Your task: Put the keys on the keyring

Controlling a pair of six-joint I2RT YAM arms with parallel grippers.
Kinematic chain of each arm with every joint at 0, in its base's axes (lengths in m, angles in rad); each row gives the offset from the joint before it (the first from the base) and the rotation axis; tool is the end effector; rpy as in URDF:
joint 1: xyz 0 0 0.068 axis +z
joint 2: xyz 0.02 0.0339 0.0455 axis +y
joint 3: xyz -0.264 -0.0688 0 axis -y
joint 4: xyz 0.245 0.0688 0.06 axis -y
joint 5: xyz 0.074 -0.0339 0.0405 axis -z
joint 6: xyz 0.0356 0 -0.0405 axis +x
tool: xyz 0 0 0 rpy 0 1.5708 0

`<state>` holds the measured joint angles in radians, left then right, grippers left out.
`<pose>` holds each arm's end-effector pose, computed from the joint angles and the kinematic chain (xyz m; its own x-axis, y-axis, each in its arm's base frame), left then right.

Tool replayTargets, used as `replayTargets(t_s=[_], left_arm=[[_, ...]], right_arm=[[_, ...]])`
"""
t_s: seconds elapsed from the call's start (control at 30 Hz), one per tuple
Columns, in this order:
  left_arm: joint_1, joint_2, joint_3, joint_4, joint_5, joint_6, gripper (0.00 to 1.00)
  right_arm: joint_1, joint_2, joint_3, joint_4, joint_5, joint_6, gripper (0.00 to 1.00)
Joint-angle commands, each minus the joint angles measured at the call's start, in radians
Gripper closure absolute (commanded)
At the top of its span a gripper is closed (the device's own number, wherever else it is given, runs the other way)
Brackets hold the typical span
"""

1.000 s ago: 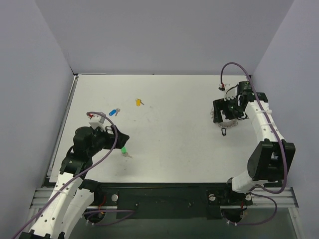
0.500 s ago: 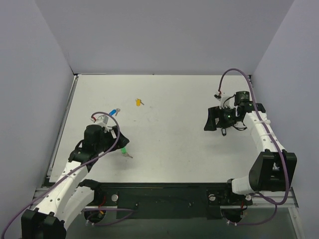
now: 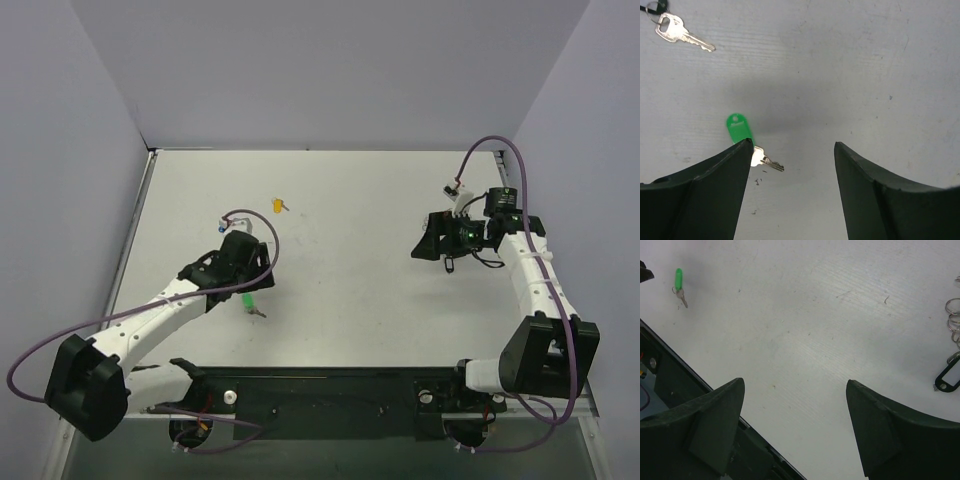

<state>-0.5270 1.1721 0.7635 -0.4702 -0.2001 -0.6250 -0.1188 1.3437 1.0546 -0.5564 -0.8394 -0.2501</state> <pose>0.2072 -0.1124 0.2307 -0.7640 -0.2189 -0.6070 -0.0786 0.9653 -0.2492 0.2785 -0.0066 0.2852 -0.6182 -0.0927 -0.7806 -0.5822 0.7212 0.3754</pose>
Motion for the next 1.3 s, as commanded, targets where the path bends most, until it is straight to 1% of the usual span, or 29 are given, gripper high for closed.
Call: replayTargets(t_s=[0.0, 0.1, 0.13, 0.3, 0.5, 0.57, 0.6, 0.63, 0.77, 0.87, 0.93, 1.27], left_arm=[[-0.086, -0.057, -0.05, -0.055, -0.151, -0.203, 0.27], [-0.091, -0.107, -0.165, 0.028, -0.144, -0.292, 0.37], [-0.091, -0.109, -0.177, 0.053, -0.145, -0.295, 0.44], [-0.09, -0.051, -0.159, -0.014, -0.185, -0.231, 0.45], [-0.082, -0.034, -0.197, 0.016, -0.211, -0.2, 0.46], [-0.07, -0.029, -0.208, 0.033, -0.197, -0.19, 0.49], [-0.065, -0.029, -0.211, 0.038, -0.184, -0.185, 0.49], [-0.054, -0.029, -0.22, 0.05, -0.174, -0.179, 0.52], [-0.019, -0.011, -0.233, 0.076, -0.116, -0.147, 0.58], [-0.008, -0.003, -0.234, 0.077, -0.099, -0.137, 0.59], [-0.002, 0.0, -0.242, 0.093, -0.078, -0.136, 0.62], [0.007, -0.008, -0.262, 0.113, -0.036, -0.143, 0.69]], right_arm=[[-0.007, -0.022, -0.008, 0.004, -0.073, 0.002, 0.23], [-0.001, -0.021, -0.002, -0.008, -0.076, -0.006, 0.23], [0.002, -0.026, -0.005, -0.008, -0.079, -0.006, 0.23], [0.005, -0.037, -0.008, -0.008, -0.09, -0.009, 0.23], [0.007, -0.038, -0.008, -0.01, -0.095, -0.011, 0.23], [0.007, -0.037, -0.011, -0.01, -0.093, -0.011, 0.23], [0.007, -0.037, -0.011, -0.01, -0.095, -0.012, 0.23], [0.007, -0.038, -0.01, -0.01, -0.093, -0.012, 0.23], [0.007, -0.037, -0.013, -0.008, -0.09, -0.012, 0.23], [0.007, -0.04, -0.013, -0.008, -0.092, -0.012, 0.23], [0.007, -0.04, -0.015, -0.01, -0.092, -0.012, 0.23], [0.005, -0.038, -0.015, -0.01, -0.09, -0.014, 0.23]])
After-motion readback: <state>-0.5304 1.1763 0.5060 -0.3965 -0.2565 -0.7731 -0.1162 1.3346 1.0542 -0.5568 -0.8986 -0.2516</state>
